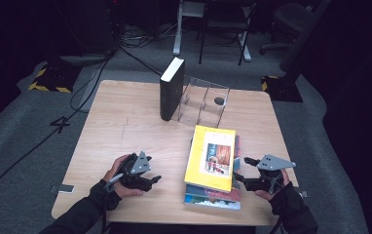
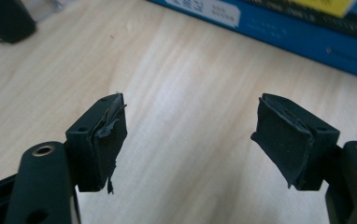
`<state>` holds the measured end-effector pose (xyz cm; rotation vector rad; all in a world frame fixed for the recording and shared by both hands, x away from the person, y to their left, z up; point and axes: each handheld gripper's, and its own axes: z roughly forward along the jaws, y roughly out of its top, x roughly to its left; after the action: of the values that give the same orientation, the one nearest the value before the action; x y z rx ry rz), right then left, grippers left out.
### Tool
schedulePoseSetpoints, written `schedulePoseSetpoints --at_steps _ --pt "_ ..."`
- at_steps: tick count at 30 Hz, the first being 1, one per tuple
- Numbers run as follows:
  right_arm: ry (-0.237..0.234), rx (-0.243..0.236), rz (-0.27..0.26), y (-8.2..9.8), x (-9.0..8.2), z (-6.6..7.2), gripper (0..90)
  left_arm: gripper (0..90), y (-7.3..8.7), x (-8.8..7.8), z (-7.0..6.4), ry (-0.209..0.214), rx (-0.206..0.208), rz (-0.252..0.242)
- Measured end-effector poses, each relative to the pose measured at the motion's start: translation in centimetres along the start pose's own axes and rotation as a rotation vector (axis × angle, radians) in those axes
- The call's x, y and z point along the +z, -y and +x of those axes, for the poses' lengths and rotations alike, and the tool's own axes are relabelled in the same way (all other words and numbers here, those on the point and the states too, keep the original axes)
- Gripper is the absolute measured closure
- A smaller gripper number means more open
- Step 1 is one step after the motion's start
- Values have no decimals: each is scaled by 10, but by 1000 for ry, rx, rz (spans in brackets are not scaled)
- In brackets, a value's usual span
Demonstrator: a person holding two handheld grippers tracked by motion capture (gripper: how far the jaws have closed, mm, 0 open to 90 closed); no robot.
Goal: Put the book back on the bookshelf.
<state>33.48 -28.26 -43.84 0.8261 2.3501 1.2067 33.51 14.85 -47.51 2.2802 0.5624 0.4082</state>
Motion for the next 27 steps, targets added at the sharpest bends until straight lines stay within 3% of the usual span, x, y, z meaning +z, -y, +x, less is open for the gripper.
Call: schedulePoseSetpoints --at_steps 6,10,13,16,18,27 --pt "-39 39 28 -16 3 7 269 245 10 2 -17 81 1 34" --pt "-53 61 105 -23 18 9 254 245 13 4 -22 109 5 37" --pt "-61 86 179 -21 29 4 203 245 14 6 -22 124 -2 36" --pt "-94 141 198 -19 36 -5 145 246 16 11 -22 134 -12 48" --pt "-121 153 208 -20 40 -10 141 246 17 15 -22 139 -14 64" --pt "-164 117 263 -32 55 -16 90 200 18 21 -14 170 -21 49"
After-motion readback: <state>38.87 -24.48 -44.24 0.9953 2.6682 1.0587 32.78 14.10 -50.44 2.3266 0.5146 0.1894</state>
